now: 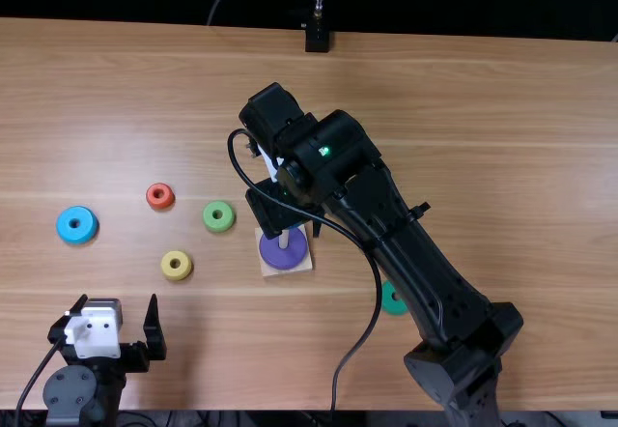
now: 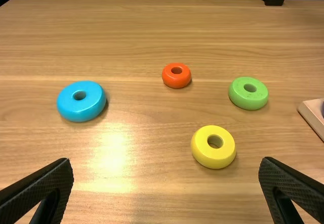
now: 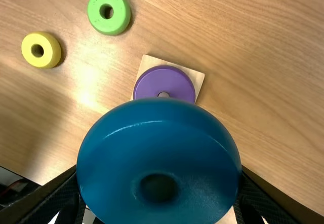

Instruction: Build the Hanoi tower: stack the rings onto the peg from bottom to top in this color order: purple, dark blue, light blue, dark green, light green, yellow, orange.

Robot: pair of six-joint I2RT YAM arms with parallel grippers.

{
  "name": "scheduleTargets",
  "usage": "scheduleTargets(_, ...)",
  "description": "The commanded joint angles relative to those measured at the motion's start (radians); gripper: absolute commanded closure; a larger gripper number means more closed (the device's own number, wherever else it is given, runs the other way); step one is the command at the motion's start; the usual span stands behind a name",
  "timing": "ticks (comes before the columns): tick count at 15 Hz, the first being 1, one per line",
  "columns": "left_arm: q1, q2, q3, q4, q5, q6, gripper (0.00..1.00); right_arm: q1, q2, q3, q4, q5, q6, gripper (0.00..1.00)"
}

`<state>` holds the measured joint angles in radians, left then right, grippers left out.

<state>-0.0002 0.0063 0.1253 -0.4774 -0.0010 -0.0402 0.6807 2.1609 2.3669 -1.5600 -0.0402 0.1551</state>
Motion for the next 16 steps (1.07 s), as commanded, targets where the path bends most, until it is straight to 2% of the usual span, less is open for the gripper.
scheduleTargets(1,-0.001,-0.006,-0.116,-0.066,-0.006,0.002,0.0,0.01,0.013,-0.02,-0.002,0.002,0.0,0.8)
scheduleTargets(4,-0.001,-0.006,-0.116,-0.067,-0.006,0.002,0.0,0.013,0.014,-0.02,-0.002,0.002,0.0,0.79)
scheduleTargets(6,-0.001,-0.006,-0.116,-0.067,-0.006,0.002,0.0,0.023,0.013,-0.018,-0.002,0.002,0.0,0.84)
scheduleTargets(13,-0.001,-0.006,-0.116,-0.066,-0.006,0.002,0.0,0.034,0.014,-0.021,-0.011,0.0,0.003,0.84)
scheduleTargets(15,-0.001,-0.006,-0.116,-0.066,-0.006,0.002,0.0,0.029,0.014,-0.021,-0.011,0.0,0.003,0.82)
scheduleTargets(16,-0.001,-0.006,-0.116,-0.066,-0.006,0.002,0.0,0.028,0.014,-0.021,-0.011,0.0,0.005,0.77)
